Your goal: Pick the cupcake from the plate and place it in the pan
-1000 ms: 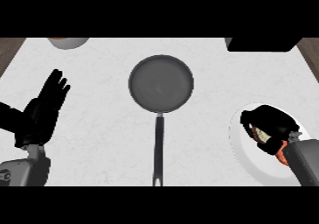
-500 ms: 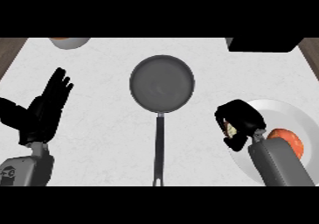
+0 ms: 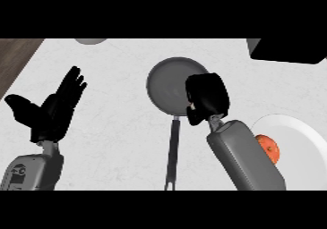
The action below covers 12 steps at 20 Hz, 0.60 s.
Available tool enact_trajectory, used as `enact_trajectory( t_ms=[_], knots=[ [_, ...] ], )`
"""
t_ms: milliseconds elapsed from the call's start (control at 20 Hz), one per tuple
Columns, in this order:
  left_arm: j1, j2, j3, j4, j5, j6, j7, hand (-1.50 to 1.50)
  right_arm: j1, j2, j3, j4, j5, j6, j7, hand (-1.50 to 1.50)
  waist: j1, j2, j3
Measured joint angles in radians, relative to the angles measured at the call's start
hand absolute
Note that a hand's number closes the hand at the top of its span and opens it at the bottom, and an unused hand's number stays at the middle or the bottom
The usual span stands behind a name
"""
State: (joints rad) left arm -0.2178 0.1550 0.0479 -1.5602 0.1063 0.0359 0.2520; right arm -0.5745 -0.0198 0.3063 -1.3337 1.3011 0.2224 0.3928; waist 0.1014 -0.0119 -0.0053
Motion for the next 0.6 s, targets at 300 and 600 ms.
enact_trajectory(
  t_ms=[300,600],
  knots=[
    [-0.034,-0.014,-0.027,0.018,-0.005,-0.009,0.005,0.0,-0.209,0.015,0.125,-0.017,0.007,-0.012,0.362,1.5,0.042,0.008,0.0],
    [-0.058,-0.02,-0.035,0.032,-0.012,-0.012,-0.008,0.0,-0.406,0.015,0.206,0.054,-0.082,-0.052,0.636,1.5,0.06,0.021,0.0]
  ],
)
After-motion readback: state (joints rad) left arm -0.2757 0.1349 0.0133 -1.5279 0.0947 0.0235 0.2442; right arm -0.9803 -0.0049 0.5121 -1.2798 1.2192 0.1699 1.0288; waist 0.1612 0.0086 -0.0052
